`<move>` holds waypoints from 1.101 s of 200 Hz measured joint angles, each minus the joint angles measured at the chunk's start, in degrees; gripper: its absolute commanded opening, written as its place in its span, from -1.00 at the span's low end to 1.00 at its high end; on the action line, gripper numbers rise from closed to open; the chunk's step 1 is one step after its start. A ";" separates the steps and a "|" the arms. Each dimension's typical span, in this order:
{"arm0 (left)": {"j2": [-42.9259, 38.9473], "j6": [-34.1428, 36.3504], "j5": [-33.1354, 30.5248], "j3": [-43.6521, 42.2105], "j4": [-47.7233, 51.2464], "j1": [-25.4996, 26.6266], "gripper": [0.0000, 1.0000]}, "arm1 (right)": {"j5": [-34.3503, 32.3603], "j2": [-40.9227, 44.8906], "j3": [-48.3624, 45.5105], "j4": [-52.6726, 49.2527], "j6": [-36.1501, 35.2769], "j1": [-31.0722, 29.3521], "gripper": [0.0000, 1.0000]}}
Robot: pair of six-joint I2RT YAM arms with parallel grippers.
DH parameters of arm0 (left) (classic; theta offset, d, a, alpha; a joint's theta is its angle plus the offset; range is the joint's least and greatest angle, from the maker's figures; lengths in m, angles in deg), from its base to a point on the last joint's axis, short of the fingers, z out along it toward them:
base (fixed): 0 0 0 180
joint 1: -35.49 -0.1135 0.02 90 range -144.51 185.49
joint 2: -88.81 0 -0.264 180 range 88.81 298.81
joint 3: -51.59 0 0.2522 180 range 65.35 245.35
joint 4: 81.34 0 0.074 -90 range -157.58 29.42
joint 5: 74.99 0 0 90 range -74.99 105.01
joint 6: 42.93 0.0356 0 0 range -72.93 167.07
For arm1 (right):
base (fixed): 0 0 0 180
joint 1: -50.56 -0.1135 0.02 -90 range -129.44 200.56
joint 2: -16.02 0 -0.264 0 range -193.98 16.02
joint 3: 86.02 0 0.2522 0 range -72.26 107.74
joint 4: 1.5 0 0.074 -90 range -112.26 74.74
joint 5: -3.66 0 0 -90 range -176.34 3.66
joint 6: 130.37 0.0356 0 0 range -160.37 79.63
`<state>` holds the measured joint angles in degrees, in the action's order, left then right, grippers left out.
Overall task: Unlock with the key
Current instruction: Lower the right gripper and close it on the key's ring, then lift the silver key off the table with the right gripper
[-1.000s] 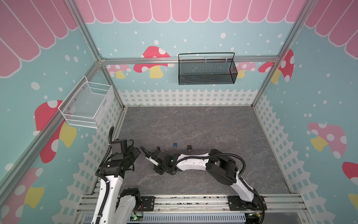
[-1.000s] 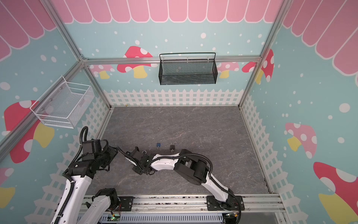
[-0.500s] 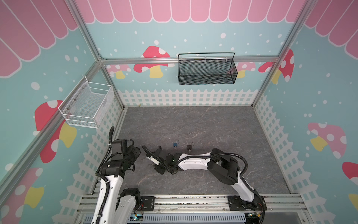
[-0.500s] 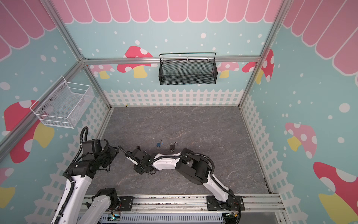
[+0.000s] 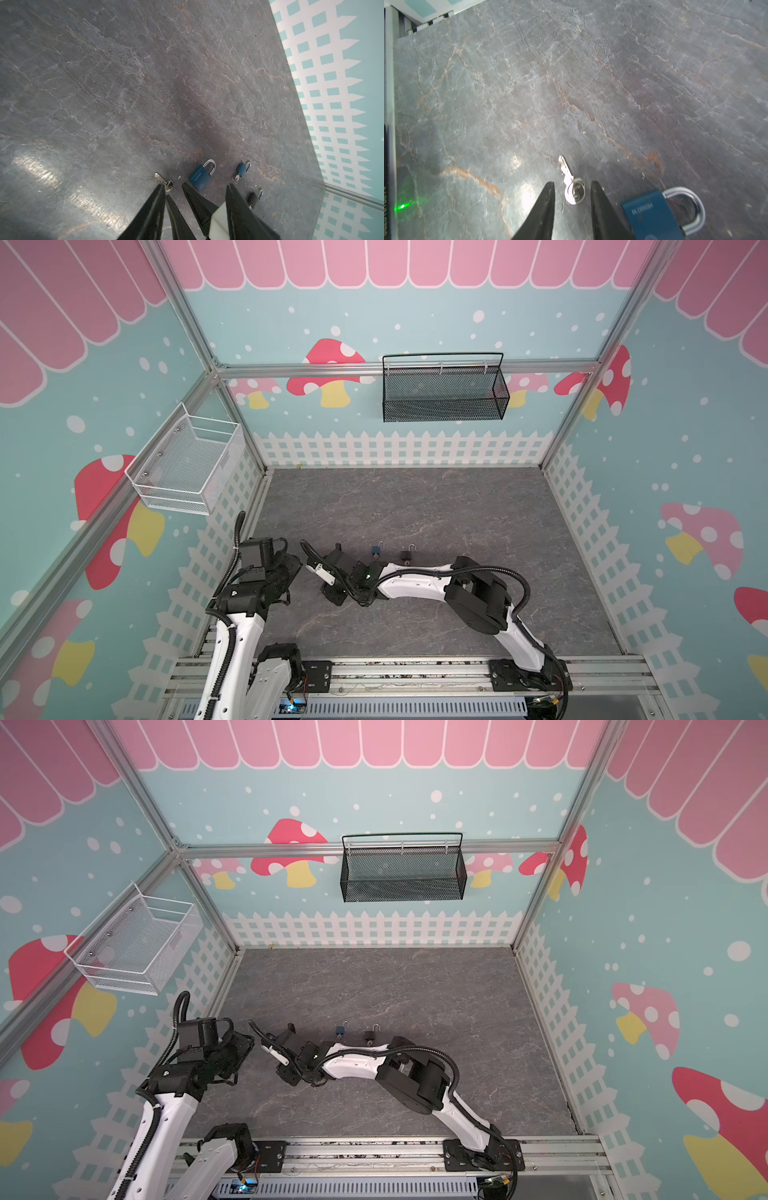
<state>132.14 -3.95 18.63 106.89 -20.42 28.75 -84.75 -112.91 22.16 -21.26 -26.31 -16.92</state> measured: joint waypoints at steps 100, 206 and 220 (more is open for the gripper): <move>-0.04 -1.53 -1.49 0.00 -0.74 -0.02 -0.06 | -0.13 -2.38 0.28 -0.92 0.63 0.00 -0.49; -1.03 -2.60 -1.22 -1.53 -1.20 -0.04 -0.06 | -0.76 -3.37 1.03 -0.04 0.85 0.00 -0.80; -1.25 -2.73 -1.07 -1.66 -1.22 -0.04 -0.06 | -0.90 -3.37 1.01 0.13 0.83 0.00 -0.86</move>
<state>130.90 -6.68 17.56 105.23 -21.65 28.71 -85.65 -116.27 23.16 -21.13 -25.48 -16.92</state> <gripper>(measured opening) 0.471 0.092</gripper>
